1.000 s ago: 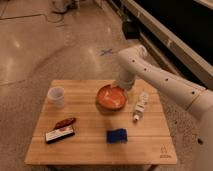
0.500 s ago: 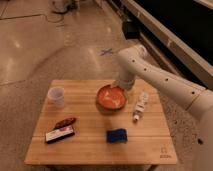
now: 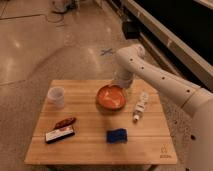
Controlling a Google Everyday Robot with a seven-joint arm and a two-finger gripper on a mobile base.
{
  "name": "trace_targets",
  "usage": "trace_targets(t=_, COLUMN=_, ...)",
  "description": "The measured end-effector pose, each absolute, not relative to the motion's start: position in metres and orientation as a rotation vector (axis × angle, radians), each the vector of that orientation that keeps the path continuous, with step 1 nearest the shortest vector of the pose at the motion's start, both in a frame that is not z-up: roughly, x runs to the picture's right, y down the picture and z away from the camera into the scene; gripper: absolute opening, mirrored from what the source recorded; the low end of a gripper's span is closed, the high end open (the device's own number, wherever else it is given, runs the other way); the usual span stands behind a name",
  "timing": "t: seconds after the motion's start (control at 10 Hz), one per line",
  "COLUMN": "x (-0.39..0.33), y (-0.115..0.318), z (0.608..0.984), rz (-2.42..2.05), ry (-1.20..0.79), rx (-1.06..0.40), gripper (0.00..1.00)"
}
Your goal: Pick up the ceramic cup
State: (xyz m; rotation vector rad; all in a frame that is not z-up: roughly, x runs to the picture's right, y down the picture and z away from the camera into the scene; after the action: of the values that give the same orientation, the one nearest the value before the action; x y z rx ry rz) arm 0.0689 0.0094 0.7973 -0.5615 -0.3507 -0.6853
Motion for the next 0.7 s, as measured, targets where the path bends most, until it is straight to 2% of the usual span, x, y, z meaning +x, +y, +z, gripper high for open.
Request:
trace_targets(t=0.3, x=0.028, y=-0.012, z=0.827, rz=-0.741, ry=-0.371, rx=-0.556, gripper=0.8)
trace_targets(t=0.7, x=-0.05, y=-0.027, z=0.849, rz=-0.877, ry=-0.423, rx=-0.547, gripper=0.8)
